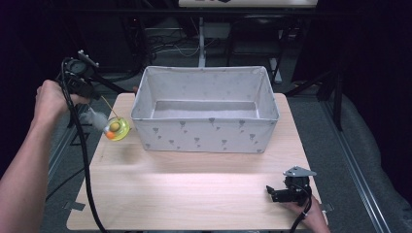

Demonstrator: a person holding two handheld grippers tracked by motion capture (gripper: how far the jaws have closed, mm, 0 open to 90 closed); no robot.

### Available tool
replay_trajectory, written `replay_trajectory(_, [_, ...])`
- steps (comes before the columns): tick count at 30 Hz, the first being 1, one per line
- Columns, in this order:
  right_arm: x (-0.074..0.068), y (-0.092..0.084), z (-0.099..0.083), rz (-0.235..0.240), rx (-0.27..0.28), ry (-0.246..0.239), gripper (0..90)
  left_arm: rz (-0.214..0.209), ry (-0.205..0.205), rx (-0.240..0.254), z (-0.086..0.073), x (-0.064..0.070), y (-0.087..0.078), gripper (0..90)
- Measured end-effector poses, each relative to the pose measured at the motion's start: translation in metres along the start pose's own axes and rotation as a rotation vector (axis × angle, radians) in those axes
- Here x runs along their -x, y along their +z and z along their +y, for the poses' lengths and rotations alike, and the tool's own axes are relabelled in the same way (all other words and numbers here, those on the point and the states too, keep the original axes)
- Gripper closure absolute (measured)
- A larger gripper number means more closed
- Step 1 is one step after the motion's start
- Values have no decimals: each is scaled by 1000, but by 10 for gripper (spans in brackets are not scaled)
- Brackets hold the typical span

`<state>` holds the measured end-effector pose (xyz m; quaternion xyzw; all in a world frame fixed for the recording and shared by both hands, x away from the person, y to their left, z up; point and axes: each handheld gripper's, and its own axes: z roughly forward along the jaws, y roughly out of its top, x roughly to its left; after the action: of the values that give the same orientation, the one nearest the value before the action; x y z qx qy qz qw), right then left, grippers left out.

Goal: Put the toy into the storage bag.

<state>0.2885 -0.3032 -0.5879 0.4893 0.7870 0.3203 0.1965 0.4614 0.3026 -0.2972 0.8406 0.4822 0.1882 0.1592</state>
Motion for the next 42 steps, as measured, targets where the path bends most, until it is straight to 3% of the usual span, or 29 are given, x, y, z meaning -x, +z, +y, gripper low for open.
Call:
replay_trajectory(12, [0, 0, 0, 0, 0, 0, 0, 16, 12, -19, 19, -5, -21, 881])
replay_trajectory(28, [0, 0, 0, 0, 0, 0, 0, 72, 19, -42, 46, -12, -52, 881])
replay_trajectory(42, [0, 0, 0, 0, 1, 0, 0, 120, 25, -23, 66, -12, -78, 881])
